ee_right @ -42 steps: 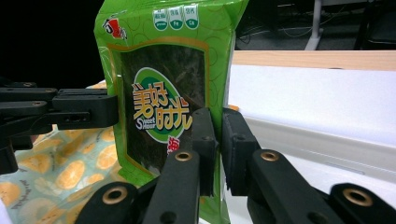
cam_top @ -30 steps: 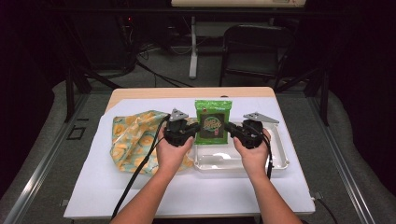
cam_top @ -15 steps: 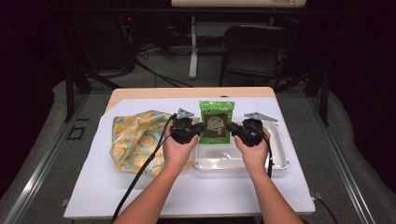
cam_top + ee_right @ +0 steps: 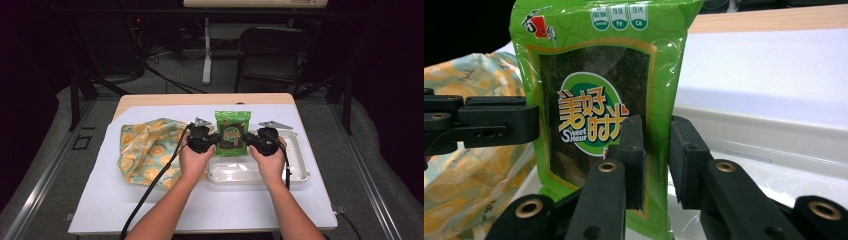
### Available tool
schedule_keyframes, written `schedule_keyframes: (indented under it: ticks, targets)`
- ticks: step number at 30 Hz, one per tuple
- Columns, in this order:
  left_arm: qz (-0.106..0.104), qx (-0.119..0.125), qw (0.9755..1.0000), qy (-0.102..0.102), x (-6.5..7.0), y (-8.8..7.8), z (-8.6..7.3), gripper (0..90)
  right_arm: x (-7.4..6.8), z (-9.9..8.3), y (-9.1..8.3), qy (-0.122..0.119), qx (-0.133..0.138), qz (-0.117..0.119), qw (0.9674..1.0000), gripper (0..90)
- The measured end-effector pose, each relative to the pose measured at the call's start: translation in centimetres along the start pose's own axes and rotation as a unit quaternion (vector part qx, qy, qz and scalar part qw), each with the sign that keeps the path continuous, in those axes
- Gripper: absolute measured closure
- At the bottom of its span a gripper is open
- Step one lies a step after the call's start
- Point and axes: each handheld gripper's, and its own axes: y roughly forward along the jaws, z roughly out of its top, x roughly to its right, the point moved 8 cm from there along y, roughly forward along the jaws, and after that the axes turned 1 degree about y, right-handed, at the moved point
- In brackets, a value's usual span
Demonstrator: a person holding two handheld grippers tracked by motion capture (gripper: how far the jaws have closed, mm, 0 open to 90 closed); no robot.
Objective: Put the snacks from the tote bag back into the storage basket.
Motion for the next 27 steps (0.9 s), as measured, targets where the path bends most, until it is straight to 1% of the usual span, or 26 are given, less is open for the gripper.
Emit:
schedule_keyframes:
  ticks: [3, 8, 10, 12, 13, 14, 15, 20, 27]
  targets:
    - [0.0, -0.004, 1.0, -0.009, -0.3, 0.5, -0.2, 82.4, 0.1, -0.2, 0.3, -0.003, -0.006, -0.003, 1.0, 77.0]
    - [0.004, -0.011, 0.9998, -0.015, -0.7, 1.0, -0.4, 82.4, 0.2, -0.3, 0.8, -0.002, -0.005, -0.004, 1.0, 76.2]
    - [0.0, -0.014, 0.9997, -0.02, -0.8, 1.2, -0.5, 82.1, 0.2, -0.4, 1.0, -0.003, -0.007, -0.005, 1.0, 75.4]
    - [0.0, -0.014, 0.9996, -0.024, -0.8, 1.4, -0.5, 81.7, 0.3, -0.5, 1.2, -0.007, -0.009, -0.007, 0.9999, 74.6]
    - [0.008, -0.01, 0.9996, -0.026, -0.9, 1.5, -0.5, 81.8, 0.3, -0.6, 1.2, -0.008, -0.009, -0.006, 0.9999, 74.6]
    - [-0.001, -0.017, 0.9995, -0.027, -0.9, 1.4, -0.6, 81.7, 0.4, -0.6, 1.2, -0.008, -0.012, -0.006, 0.9999, 74.6]
    - [0.0, -0.014, 0.9995, -0.029, -0.9, 1.5, -0.5, 81.7, 0.4, -0.6, 1.3, -0.006, -0.011, -0.005, 0.9999, 74.6]
    - [0.003, -0.017, 0.9994, -0.03, -0.9, 1.7, -0.5, 81.7, 0.6, -0.7, 1.6, -0.001, -0.014, -0.006, 0.9999, 74.2]
    - [0.005, -0.024, 0.9991, -0.033, -1.2, 2.0, -0.6, 81.8, 0.7, -0.8, 2.1, -0.002, -0.018, -0.008, 0.9998, 72.5]
